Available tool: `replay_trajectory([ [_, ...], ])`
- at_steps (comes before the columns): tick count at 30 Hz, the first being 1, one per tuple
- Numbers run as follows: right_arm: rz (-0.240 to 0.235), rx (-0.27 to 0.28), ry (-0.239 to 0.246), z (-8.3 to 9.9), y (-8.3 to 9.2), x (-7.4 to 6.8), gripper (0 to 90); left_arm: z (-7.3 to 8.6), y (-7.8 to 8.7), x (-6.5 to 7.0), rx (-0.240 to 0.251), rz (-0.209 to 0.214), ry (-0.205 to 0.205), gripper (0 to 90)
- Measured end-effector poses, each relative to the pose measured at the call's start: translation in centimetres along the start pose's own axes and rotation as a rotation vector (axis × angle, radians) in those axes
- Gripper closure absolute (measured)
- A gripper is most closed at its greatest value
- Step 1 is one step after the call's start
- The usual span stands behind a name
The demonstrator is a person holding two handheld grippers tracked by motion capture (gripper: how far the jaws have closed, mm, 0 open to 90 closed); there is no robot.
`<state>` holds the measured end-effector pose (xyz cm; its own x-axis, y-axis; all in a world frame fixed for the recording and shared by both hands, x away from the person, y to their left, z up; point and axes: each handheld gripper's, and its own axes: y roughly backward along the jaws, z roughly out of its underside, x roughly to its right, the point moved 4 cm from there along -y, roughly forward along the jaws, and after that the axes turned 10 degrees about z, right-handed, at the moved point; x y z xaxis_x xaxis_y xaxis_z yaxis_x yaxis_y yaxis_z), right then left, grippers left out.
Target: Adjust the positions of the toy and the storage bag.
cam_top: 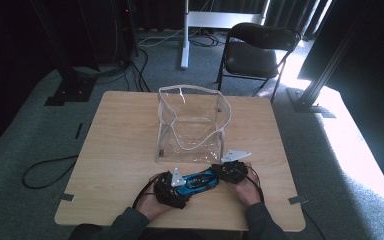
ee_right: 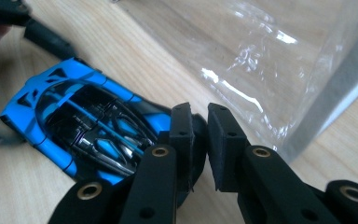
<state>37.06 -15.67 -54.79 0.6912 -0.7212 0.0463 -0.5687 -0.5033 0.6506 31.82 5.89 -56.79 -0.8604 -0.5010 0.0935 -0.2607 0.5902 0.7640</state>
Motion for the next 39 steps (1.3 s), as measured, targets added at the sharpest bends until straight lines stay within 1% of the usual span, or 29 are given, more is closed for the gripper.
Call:
replay_trajectory([
  [2, 0.008, -0.007, -0.018, 0.2, 0.2, 0.2, 79.9, -0.2, -0.1, -0.3, 0.007, -0.015, -0.003, 16.8],
  [3, 0.012, -0.012, -0.026, 0.3, 0.3, 0.4, 79.6, -0.3, -0.2, -0.5, 0.009, -0.024, 0.001, 16.9],
  [5, 0.019, -0.015, -0.030, 0.4, 0.5, 0.5, 79.6, -0.3, -0.2, -0.5, 0.009, -0.024, 0.001, 17.0],
  [6, 0.037, -0.021, -0.033, 0.6, 0.8, 0.7, 78.3, -0.8, -0.4, -1.3, 0.017, -0.061, 0.020, 17.1],
  [7, 0.047, -0.025, -0.028, 0.7, 0.9, 0.7, 77.7, -0.9, -0.5, -1.6, 0.017, -0.073, 0.033, 17.2],
  [9, 0.056, -0.028, -0.032, 0.9, 1.3, 0.8, 76.8, -1.1, -0.6, -2.2, 0.028, -0.092, 0.053, 17.4],
  [10, 0.056, -0.028, -0.032, 0.9, 1.3, 0.8, 76.8, -1.1, -0.6, -2.2, 0.028, -0.092, 0.053, 17.5],
  [11, 0.059, -0.030, -0.041, 1.1, 1.7, 0.9, 76.2, -1.2, -0.8, -2.7, 0.037, -0.097, 0.080, 17.6],
  [13, 0.063, -0.033, -0.046, 1.2, 2.0, 0.9, 76.0, -1.4, -0.9, -3.0, 0.050, -0.107, 0.103, 19.0],
  [14, 0.066, -0.035, -0.047, 1.3, 2.1, 0.8, 75.9, -1.4, -0.9, -3.0, 0.050, -0.107, 0.103, 20.6],
  [15, 0.072, -0.038, -0.046, 1.4, 2.3, 0.8, 75.9, -1.5, -1.1, -3.0, 0.060, -0.091, 0.112, 20.6],
  [17, 0.076, -0.042, -0.048, 1.4, 2.5, 0.8, 75.9, -1.5, -1.1, -3.0, 0.060, -0.091, 0.112, 21.2],
  [18, 0.076, -0.043, -0.053, 1.6, 2.8, 0.8, 75.9, -1.6, -1.3, -2.8, 0.074, -0.066, 0.102, 23.3],
  [20, 0.072, -0.043, -0.059, 1.8, 3.0, 1.0, 75.6, -1.6, -1.4, -2.6, 0.074, -0.058, 0.093, 23.6],
  [22, 0.068, -0.040, -0.054, 1.9, 3.1, 1.1, 74.9, -1.6, -1.4, -2.6, 0.076, -0.055, 0.089, 23.7],
  [23, 0.070, -0.024, -0.047, 2.0, 3.2, 1.1, 65.1, -1.6, -1.4, -2.5, 0.077, -0.051, 0.083, 23.7],
  [25, 0.086, -0.010, -0.042, 2.0, 3.3, 1.2, 59.4, -1.6, -1.4, -2.5, 0.078, -0.047, 0.079, 23.6],
  [26, 0.086, 0.004, -0.039, 1.9, 3.5, 1.1, 57.0, -1.6, -1.4, -2.5, 0.077, -0.047, 0.078, 23.7],
  [27, 0.083, 0.022, -0.035, 1.7, 3.7, 1.1, 56.0, -1.6, -1.4, -2.5, 0.077, -0.045, 0.077, 23.6],
  [30, 0.083, 0.047, -0.033, 1.5, 4.2, 1.1, 51.6, -1.6, -1.4, -2.5, 0.080, -0.042, 0.072, 23.6],
  [32, 0.087, 0.052, -0.030, 1.6, 4.3, 1.2, 50.8, -1.6, -1.5, -2.5, 0.084, -0.040, 0.071, 23.6],
  [36, 0.078, 0.051, -0.024, 1.8, 4.2, 1.1, 50.6, -1.6, -1.5, -2.5, 0.084, -0.037, 0.067, 23.6],
  [39, 0.075, 0.055, -0.012, 1.9, 4.2, 1.0, 46.0, -1.6, -1.5, -2.4, 0.087, -0.034, 0.064, 23.6],
])
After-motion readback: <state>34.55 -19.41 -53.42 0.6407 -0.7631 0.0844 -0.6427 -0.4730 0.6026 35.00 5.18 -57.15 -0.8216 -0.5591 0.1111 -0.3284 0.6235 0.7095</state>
